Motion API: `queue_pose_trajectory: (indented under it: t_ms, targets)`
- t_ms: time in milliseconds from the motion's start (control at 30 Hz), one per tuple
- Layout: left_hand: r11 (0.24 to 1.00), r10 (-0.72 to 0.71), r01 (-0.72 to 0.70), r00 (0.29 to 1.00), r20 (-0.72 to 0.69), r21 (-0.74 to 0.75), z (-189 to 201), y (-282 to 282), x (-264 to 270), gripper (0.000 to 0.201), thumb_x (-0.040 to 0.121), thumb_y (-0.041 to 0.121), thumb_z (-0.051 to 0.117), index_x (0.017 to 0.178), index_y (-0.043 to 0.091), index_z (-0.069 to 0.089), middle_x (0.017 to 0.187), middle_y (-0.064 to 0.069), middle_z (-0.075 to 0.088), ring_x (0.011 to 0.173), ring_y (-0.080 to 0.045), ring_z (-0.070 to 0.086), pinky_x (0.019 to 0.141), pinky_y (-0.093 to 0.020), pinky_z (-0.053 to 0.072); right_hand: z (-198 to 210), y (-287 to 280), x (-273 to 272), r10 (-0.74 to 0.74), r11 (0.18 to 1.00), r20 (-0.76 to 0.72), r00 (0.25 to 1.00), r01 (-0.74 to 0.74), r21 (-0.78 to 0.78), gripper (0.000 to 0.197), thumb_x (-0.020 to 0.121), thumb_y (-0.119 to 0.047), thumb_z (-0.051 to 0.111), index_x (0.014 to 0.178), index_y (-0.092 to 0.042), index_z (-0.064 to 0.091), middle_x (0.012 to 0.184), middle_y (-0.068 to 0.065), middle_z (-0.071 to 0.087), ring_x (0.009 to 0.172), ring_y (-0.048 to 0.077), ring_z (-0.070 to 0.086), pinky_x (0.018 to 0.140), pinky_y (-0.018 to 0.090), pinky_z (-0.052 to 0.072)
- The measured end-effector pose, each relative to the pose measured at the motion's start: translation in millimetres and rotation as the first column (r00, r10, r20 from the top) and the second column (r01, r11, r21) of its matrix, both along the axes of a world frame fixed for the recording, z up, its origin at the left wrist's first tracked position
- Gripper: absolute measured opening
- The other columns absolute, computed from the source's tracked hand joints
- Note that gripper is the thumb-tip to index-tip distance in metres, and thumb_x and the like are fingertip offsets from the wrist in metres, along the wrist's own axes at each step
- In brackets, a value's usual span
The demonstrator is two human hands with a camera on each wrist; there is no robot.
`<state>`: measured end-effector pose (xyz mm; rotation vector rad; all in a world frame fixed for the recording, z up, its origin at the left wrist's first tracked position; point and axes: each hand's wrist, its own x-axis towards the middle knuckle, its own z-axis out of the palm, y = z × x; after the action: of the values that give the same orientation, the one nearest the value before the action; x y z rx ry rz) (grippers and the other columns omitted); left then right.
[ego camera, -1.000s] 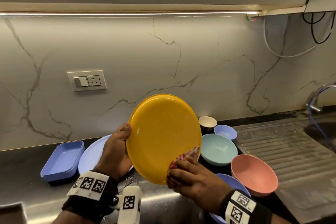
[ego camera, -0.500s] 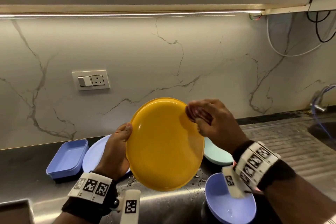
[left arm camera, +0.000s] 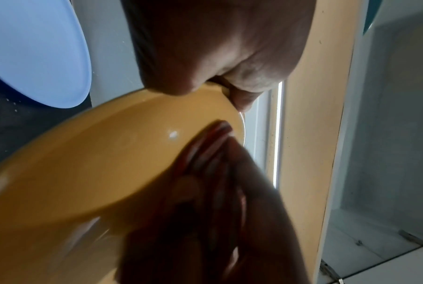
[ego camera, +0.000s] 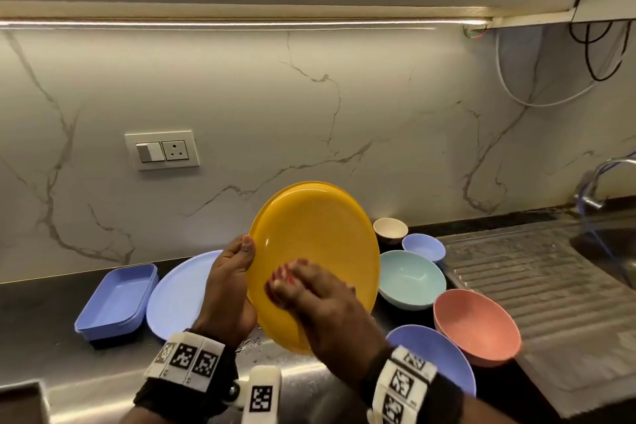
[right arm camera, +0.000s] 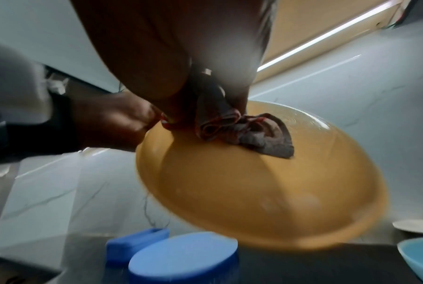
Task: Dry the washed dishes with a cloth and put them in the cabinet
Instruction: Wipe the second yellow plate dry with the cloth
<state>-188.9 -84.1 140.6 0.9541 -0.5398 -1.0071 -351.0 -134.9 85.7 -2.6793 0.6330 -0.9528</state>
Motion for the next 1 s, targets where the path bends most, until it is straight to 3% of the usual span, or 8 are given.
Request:
queue_pose_trajectory:
  t_ms: [133, 233, 367, 500, 667, 767, 933, 1000]
  targets:
    - [0.998, 0.040, -0.041, 0.998, 0.043, 0.039, -2.2, -1.8, 5.5, 0.032, 0.104, 0.038, 0.041, 0.111, 0.018, 0.066, 0.118, -0.019, 0.069, 0.108, -0.042, 0.064, 0.090, -0.064, 0.051, -16.5, 15.1, -25.6, 0.179, 0.984, -0.071, 0.981, -0.176, 0.035, 0.043, 0.102, -0.023, 0.052, 0.138, -0.044, 0.045, 0.152, -0.010, 0.040, 0.145, 0.006, 0.027, 0.109, 0.048, 0.036]
    - [0.998, 0.043, -0.046, 0.997, 0.066, 0.045, -4.5, -2.0, 9.4, 0.033, 0.104, 0.039, 0.040, 0.117, 0.021, 0.065, 0.115, -0.013, 0.072, 0.107, -0.041, 0.066, 0.082, -0.059, 0.056, 14.9, 1.5, -34.3, 0.310, 0.912, 0.216, 0.926, -0.354, 0.208, 0.022, 0.100, -0.012, 0.053, 0.120, -0.018, 0.060, 0.121, 0.009, 0.061, 0.115, 0.015, 0.058, 0.101, 0.044, 0.048]
    - [0.998, 0.018, -0.025, 0.993, 0.120, 0.057, -6.5, -1.9, 10.2, 0.033, 0.105, 0.039, 0.037, 0.116, 0.024, 0.064, 0.110, -0.009, 0.075, 0.103, -0.038, 0.068, 0.077, -0.051, 0.057, 66.4, -67.1, -48.4, 0.032, 0.996, 0.290, 0.957, -0.056, 0.075, 0.052, 0.083, 0.015, 0.061, 0.121, -0.021, 0.065, 0.115, 0.010, 0.059, 0.107, 0.026, 0.062, 0.097, 0.038, 0.052]
    - [0.998, -0.024, 0.017, 0.994, 0.108, 0.058, -4.6, -2.4, 3.7, 0.033, 0.104, 0.039, 0.037, 0.115, 0.023, 0.064, 0.110, -0.009, 0.075, 0.102, -0.037, 0.069, 0.080, -0.054, 0.056, 91.3, -107.7, -53.3, -0.142, 0.990, 0.094, 0.985, 0.142, -0.001, 0.044, 0.091, 0.003, 0.061, 0.131, -0.014, 0.062, 0.132, 0.012, 0.056, 0.118, 0.028, 0.057, 0.099, 0.026, 0.046]
    - [1.000, 0.003, -0.003, 1.000, 0.025, 0.006, -5.5, -2.1, 3.0, 0.030, 0.099, 0.042, 0.044, 0.104, 0.027, 0.069, 0.111, -0.012, 0.074, 0.103, -0.041, 0.066, 0.090, -0.065, 0.051, 48.2, -99.3, -49.4, -0.124, 0.982, 0.237, 0.964, 0.085, 0.169, 0.045, 0.094, -0.013, 0.054, 0.138, -0.021, 0.056, 0.140, 0.004, 0.054, 0.127, 0.021, 0.053, 0.107, 0.039, 0.047]
    - [0.999, 0.035, -0.035, 0.999, -0.007, -0.017, -12.1, -0.9, 6.4, 0.039, 0.089, 0.049, 0.050, 0.116, 0.027, 0.068, 0.120, -0.012, 0.071, 0.113, -0.044, 0.063, 0.096, -0.071, 0.045, 5.4, -73.8, -45.8, -0.172, 0.952, 0.274, 0.946, 0.088, 0.294, 0.046, 0.093, -0.022, 0.052, 0.138, -0.032, 0.055, 0.142, -0.004, 0.052, 0.130, 0.014, 0.050, 0.109, 0.041, 0.044]
    - [0.997, 0.072, -0.072, 0.996, -0.060, -0.005, -25.7, -4.2, 8.7, 0.049, 0.089, 0.055, 0.054, 0.131, 0.030, 0.061, 0.130, -0.011, 0.066, 0.119, -0.045, 0.061, 0.092, -0.075, 0.044, -40.2, -18.2, -31.7, -0.201, 0.933, 0.288, 0.936, 0.093, 0.348, 0.062, 0.092, -0.021, 0.054, 0.129, -0.069, 0.040, 0.143, -0.011, 0.048, 0.131, 0.008, 0.048, 0.111, 0.029, 0.040]
    - [0.998, 0.065, -0.065, 0.995, -0.077, -0.006, -27.1, -5.9, 8.8, 0.046, 0.089, 0.053, 0.054, 0.129, 0.030, 0.062, 0.129, -0.011, 0.067, 0.118, -0.044, 0.061, 0.093, -0.075, 0.043, -50.3, 2.4, -26.5, -0.190, 0.931, 0.250, 0.949, 0.093, 0.354, 0.070, 0.090, -0.017, 0.053, 0.131, -0.072, 0.035, 0.146, -0.009, 0.046, 0.131, 0.011, 0.047, 0.111, 0.028, 0.040]
